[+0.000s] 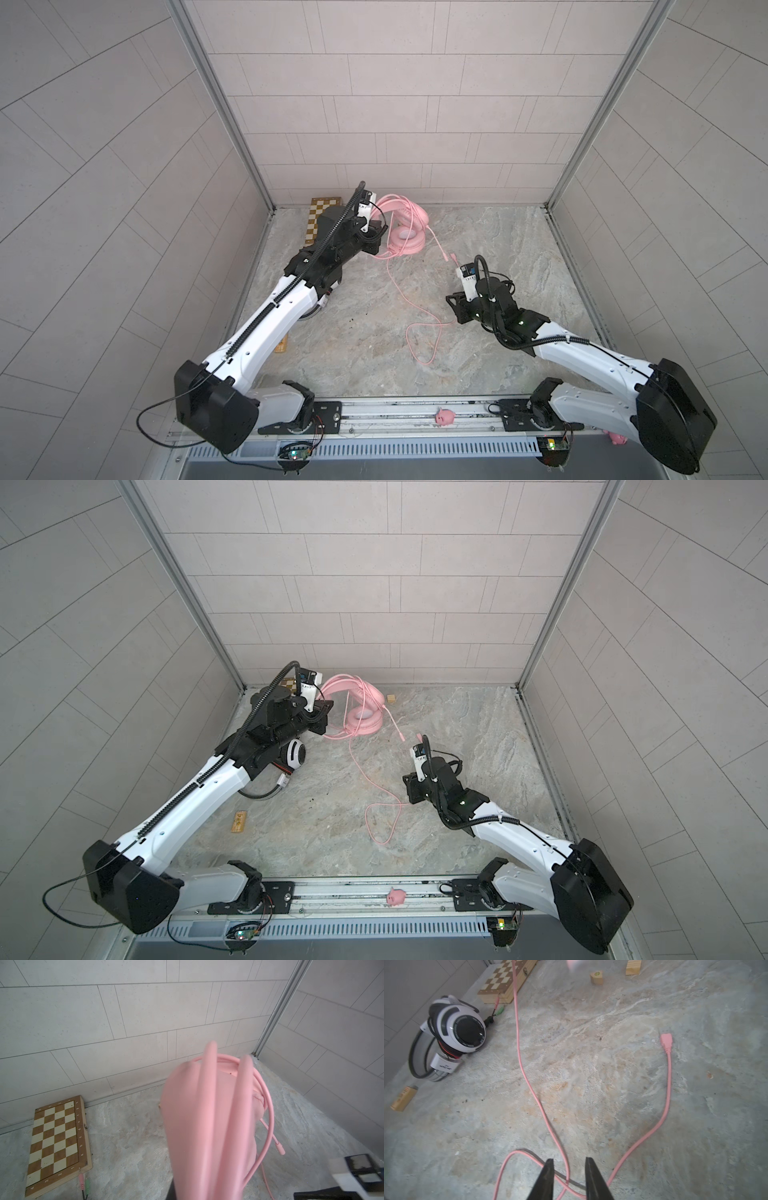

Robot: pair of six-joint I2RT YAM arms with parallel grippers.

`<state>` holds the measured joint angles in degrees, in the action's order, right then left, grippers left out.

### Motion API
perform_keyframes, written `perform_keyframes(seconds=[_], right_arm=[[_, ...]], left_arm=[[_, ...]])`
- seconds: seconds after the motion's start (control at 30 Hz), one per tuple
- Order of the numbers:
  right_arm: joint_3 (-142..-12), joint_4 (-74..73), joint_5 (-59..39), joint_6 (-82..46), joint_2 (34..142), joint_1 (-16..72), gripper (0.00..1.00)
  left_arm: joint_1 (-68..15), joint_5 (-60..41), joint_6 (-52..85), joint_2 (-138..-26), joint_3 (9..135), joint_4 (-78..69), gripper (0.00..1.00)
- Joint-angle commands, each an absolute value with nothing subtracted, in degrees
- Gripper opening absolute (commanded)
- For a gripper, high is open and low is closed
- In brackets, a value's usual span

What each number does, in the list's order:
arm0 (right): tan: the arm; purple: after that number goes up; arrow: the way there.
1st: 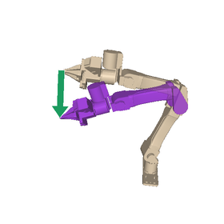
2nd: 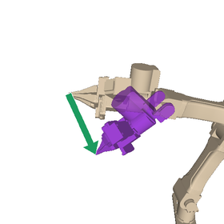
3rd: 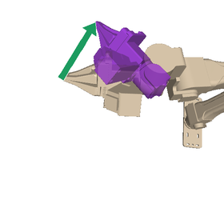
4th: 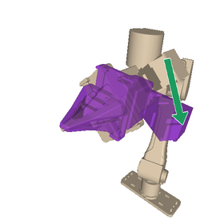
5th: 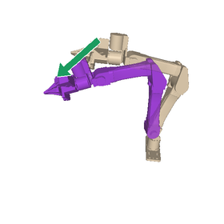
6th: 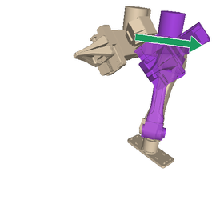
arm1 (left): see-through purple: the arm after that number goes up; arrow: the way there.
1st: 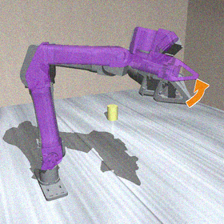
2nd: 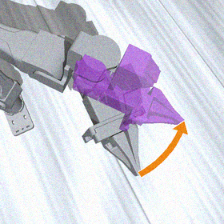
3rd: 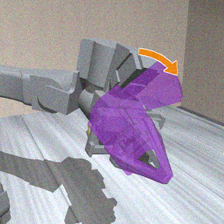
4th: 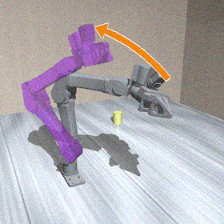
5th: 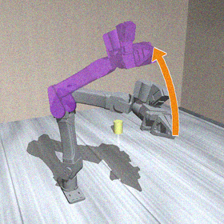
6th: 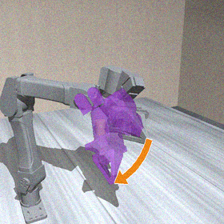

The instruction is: Wrap the headphones

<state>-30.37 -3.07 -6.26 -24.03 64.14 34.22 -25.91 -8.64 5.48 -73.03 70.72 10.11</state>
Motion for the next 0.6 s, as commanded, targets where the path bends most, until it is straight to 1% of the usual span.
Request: perform_keyframes(seconds=[0.0,0.13,0.3,0.5,0.57], right_arm=[[-28.86,-11.35,-10.23,-27.14,66.87,34.01,0.45],[-28.43,-20.82,-16.80,-28.35,74.11,34.10,0.57],[-30.62,-33.55,-18.91,-28.57,84.64,34.34,0.68],[-39.08,-40.20,-16.91,-27.82,97.25,34.31,0.71],[-41.91,-41.77,-17.91,-28.18,100.97,34.43,0.72]], left_arm=[[-26.14,-11.75,10.16,-70.18,75.26,2.46,0.00],[-26.13,-12.62,12.35,-69.01,76.87,2.44,0.00],[-26.15,-13.06,13.92,-67.48,78.17,2.66,0.00],[-26.17,-13.49,14.24,-66.82,79.87,3.76,0.00],[-26.14,-13.71,14.44,-66.55,80.23,4.21,0.00]])
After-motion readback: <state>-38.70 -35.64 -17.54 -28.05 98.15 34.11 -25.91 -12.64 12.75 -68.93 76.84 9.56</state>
